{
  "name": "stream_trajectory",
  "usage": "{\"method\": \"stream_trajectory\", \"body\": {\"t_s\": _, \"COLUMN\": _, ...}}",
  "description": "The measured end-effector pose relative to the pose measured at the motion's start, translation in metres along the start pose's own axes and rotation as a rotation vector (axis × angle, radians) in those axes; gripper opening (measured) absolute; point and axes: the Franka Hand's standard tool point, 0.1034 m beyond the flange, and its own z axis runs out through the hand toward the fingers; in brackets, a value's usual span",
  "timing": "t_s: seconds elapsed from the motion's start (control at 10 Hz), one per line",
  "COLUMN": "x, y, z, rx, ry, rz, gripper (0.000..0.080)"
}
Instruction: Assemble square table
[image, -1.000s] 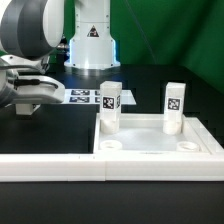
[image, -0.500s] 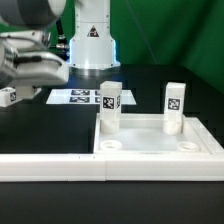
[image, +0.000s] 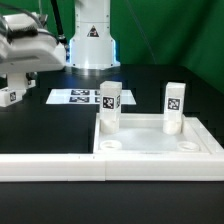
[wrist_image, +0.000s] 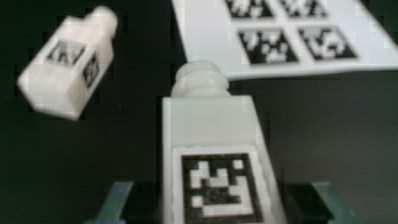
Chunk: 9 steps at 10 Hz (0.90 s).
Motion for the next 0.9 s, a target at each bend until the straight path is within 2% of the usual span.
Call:
{"method": "stream_trajectory", "body": {"t_s": 0.1, "x": -0.002, "y": -0.009, "z": -0.03, "rx": -0.013, "ry": 0.048, "rz": -0.017, "gripper": 0.029}}
{"method": "stream_trajectory", "body": {"t_s": 0.2, "x": 0.002, "y": -0.019, "z": -0.068, "rx": -0.039, "ry": 0.12, "rz": -0.038, "gripper": 0.029}}
{"method": "stream_trajectory", "body": {"t_s": 0.3, "x": 0.004, "y": -0.029, "z": -0.09, "rx": -0.055, "ry": 0.158, "rz": -0.048, "gripper": 0.029}}
{"method": "stream_trajectory", "body": {"t_s": 0.4, "x": 0.011, "y": -0.033, "z": -0.1, "rx": -0.071, "ry": 0.227, "rz": -0.045, "gripper": 0.029}}
{"method": "stream_trajectory", "body": {"t_s": 0.5, "x": 0.016, "y": -0.031, "z": -0.104, "rx": -0.085, "ry": 0.324, "rz": -0.054, "gripper": 0.029}}
{"method": "stream_trajectory", "body": {"t_s": 0.6, "x": 0.014, "y": -0.029, "z": -0.104, "rx": -0.088, "ry": 0.38, "rz": -0.052, "gripper": 0.029}}
{"method": "stream_trajectory", "body": {"t_s": 0.7, "x": 0.018, "y": -0.033, "z": -0.11, "rx": -0.105, "ry": 0.473, "rz": -0.05, "gripper": 0.029}}
{"method": "stream_trajectory", "body": {"t_s": 0.8, "x": 0.022, "y": -0.06, "z": -0.114, "rx": -0.113, "ry": 0.577, "rz": 0.007, "gripper": 0.029}}
{"method": "stream_trajectory", "body": {"t_s": 0.9, "x": 0.027, "y": -0.099, "z": -0.117, "rx": -0.101, "ry": 0.64, "rz": 0.044, "gripper": 0.029}}
